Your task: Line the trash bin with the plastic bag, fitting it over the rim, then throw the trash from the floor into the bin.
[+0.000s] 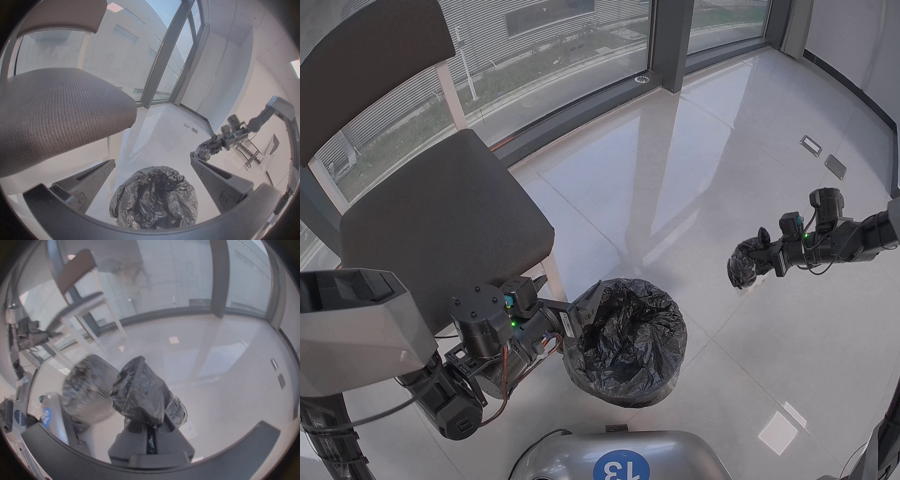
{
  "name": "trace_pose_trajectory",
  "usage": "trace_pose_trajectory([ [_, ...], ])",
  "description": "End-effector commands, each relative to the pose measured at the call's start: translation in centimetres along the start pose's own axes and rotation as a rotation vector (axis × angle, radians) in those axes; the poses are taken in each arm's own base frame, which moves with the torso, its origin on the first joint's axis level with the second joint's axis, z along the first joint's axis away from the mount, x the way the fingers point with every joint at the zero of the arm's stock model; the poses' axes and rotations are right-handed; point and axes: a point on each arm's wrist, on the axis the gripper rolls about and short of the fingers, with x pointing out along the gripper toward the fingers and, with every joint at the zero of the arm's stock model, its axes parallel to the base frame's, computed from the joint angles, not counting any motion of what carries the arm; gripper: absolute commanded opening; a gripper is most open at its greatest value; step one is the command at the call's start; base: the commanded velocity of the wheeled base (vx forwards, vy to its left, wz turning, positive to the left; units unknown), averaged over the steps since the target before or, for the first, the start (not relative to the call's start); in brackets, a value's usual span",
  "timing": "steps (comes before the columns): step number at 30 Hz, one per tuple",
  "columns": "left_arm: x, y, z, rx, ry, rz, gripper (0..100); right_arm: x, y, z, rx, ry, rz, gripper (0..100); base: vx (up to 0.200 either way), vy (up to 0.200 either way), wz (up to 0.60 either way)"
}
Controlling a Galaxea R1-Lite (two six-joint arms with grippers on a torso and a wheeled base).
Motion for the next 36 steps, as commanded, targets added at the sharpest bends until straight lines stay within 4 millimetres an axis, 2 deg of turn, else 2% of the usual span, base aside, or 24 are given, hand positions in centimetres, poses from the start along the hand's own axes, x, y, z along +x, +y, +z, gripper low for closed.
trace_pose_trajectory([
  [1, -0.3, 0.4, 0.0, 0.002, 0.007, 0.014, 100, -6.4, 8.5, 6.9, -0.179, -0.229, 0.147, 0, 0.000, 0.000, 0.00],
  [2, -0.4, 0.9, 0.0, 0.016, 0.011, 0.029, 100, -7.2, 10.3, 7.5, -0.211, -0.278, 0.196, 0, 0.000, 0.000, 0.00],
  [8, -0.4, 1.4, 0.2, 0.061, 0.006, 0.044, 100, -8.6, 15.5, 8.8, -0.258, -0.367, 0.343, 0, 0.000, 0.000, 0.00],
  [14, -0.4, 1.5, 0.1, 0.061, 0.007, 0.045, 100, -8.0, 18.2, 8.8, -0.273, -0.360, 0.430, 0, 0.000, 0.000, 0.00],
  [17, -0.5, 1.5, 0.2, 0.061, 0.007, 0.045, 100, -7.3, 18.3, 8.3, -0.260, -0.338, 0.445, 0, 0.000, 0.000, 0.00],
  [23, -0.7, 1.4, 0.2, 0.062, 0.009, 0.042, 100, -4.5, 19.0, 6.6, -0.228, -0.266, 0.509, 0, 0.000, 0.000, 0.00],
  [33, -0.9, 1.3, 0.1, 0.063, 0.016, 0.038, 100, 0.2, 20.2, 6.4, -0.239, -0.251, 0.575, 0, 0.000, 0.000, 0.00],
  [36, -1.0, 1.3, 0.2, 0.062, 0.015, 0.037, 100, 1.1, 20.2, 6.3, -0.237, -0.242, 0.582, 0, 0.000, 0.000, 0.00],
])
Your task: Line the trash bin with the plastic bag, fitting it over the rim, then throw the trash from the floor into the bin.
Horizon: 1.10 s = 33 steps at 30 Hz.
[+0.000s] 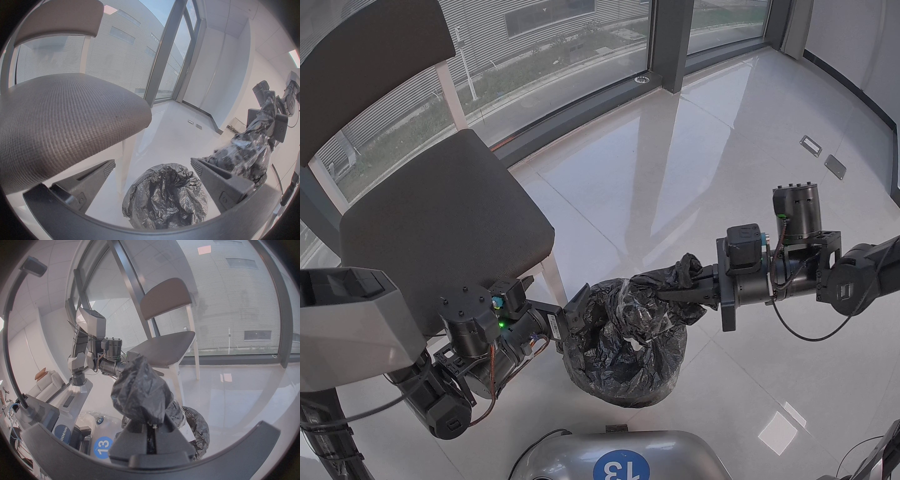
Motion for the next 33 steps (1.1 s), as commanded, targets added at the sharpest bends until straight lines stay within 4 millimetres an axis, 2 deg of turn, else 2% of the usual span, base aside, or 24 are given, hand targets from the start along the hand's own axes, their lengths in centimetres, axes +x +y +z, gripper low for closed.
trace_pose_trajectory([
  [1, -0.2, 0.0, 0.1, 0.001, -0.002, -0.002, 100, 2.1, -0.7, -1.6, 0.029, 0.029, 0.032, 0, 0.000, 0.000, 0.00],
  [5, -0.6, 0.0, 0.2, 0.002, 0.006, -0.012, 100, 2.3, -0.9, -2.1, 0.038, 0.037, 0.039, 0, 0.000, 0.000, 0.00],
  [6, -0.6, 0.1, 0.2, 0.001, 0.005, -0.015, 100, 2.4, -0.9, -2.2, 0.040, 0.038, 0.040, 100, 0.000, 0.000, 0.00],
  [11, -0.7, 0.1, 0.2, 0.000, 0.006, -0.017, 100, 2.9, -1.7, -2.7, 0.042, 0.041, 0.034, 100, 0.000, 0.000, 0.00],
  [26, -0.7, 0.2, 0.2, 0.000, 0.008, -0.017, 100, 3.3, -1.8, -3.3, 0.048, 0.047, 0.039, 100, 0.000, 0.000, 0.00],
  [33, -0.9, 0.0, 0.2, -0.003, 0.009, -0.023, 100, 6.3, -3.1, -7.9, 0.135, 0.118, 0.072, 100, 0.000, 0.000, 0.00],
])
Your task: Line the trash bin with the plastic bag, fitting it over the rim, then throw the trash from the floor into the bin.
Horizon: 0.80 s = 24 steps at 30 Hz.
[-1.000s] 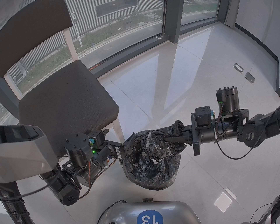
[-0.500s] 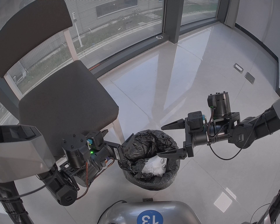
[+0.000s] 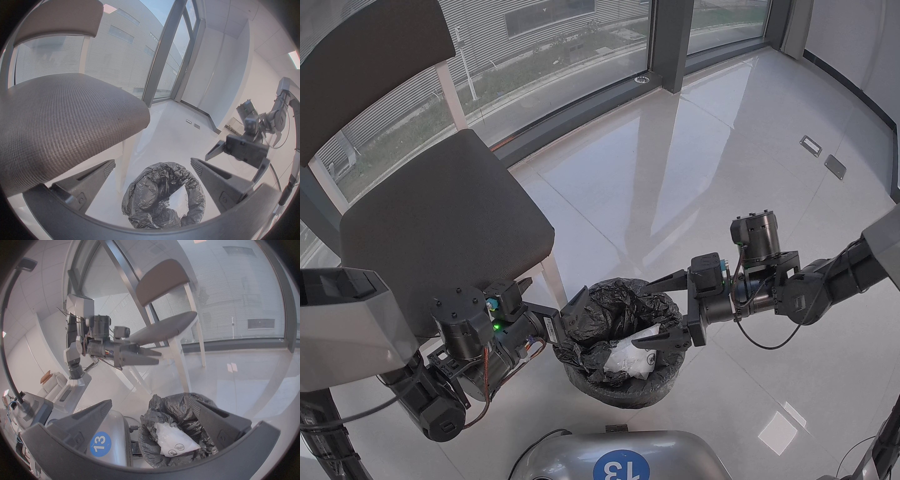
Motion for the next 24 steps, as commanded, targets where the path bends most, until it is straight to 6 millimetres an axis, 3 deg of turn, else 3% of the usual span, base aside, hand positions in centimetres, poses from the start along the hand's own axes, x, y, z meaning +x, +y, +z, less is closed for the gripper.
trace_pose_trajectory([
  [1, -0.2, -0.1, 0.0, 0.000, 0.000, -0.004, 100, 2.5, -1.5, -3.4, 0.068, 0.053, 0.025, 100, 0.000, 0.000, 0.00],
  [11, -0.3, -0.3, 0.4, 0.001, -0.009, -0.019, 100, 4.3, -2.7, -5.2, 0.161, 0.132, 0.050, 100, 0.000, 0.000, 0.00],
  [12, -0.3, -0.4, 0.4, 0.001, -0.009, -0.021, 100, 4.4, -2.8, -5.3, 0.184, 0.155, 0.056, 0, 0.000, 0.000, 0.00],
  [18, -0.4, -0.6, 0.3, 0.003, -0.007, -0.028, 100, 4.9, -2.9, -5.7, 0.206, 0.196, 0.056, 0, 0.000, 0.000, 0.00],
  [24, -0.5, -0.8, 0.3, 0.003, -0.007, -0.036, 100, 6.9, -3.8, -7.2, 0.214, 0.262, 0.011, 0, 0.000, 0.000, 0.00],
])
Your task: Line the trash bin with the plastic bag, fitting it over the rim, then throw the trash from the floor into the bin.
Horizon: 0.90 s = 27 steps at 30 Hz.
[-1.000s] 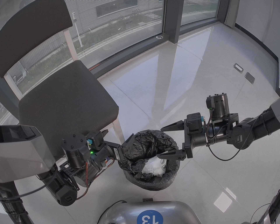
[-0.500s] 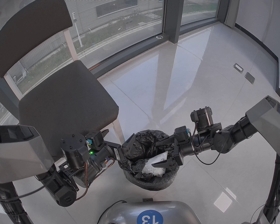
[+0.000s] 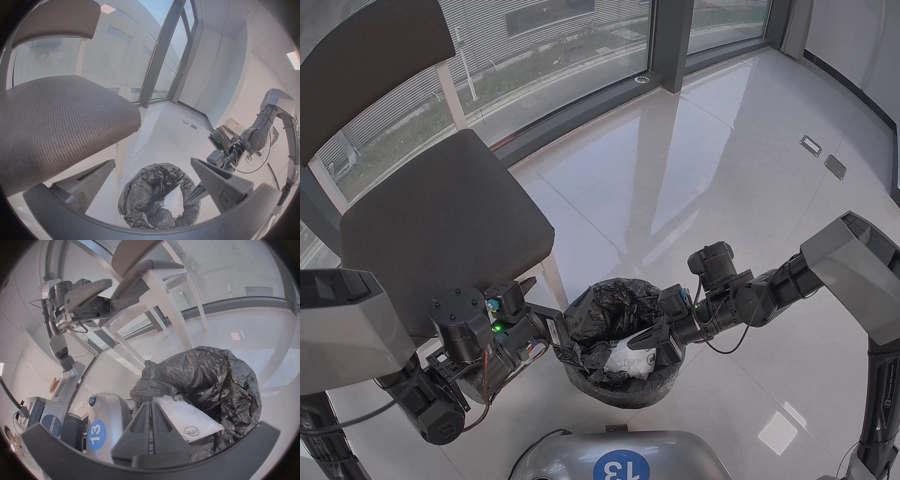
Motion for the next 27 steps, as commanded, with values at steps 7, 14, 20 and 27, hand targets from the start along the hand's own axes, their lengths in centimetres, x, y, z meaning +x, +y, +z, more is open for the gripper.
trace_pose_trajectory([
  [7, -0.2, -0.3, 0.2, 0.000, -0.004, -0.010, 100, 3.4, -1.8, 0.7, 0.067, 0.213, -0.094, 0, 0.000, 0.000, -0.60],
  [14, -0.4, -0.6, 0.3, 0.001, -0.006, -0.019, 100, 5.3, -3.5, 0.6, 0.072, 0.260, -0.104, 0, 0.000, 0.000, -0.60],
  [20, -0.4, -0.6, 0.3, 0.000, -0.009, -0.020, 100, 6.6, -4.4, -0.2, 0.069, 0.265, -0.109, 0, 0.000, 0.000, -0.60],
  [27, -0.3, -0.6, 0.3, -0.001, -0.009, -0.021, 100, 3.3, -2.5, 2.8, -0.076, 0.098, -0.029, 0, 0.000, 0.000, -0.17],
])
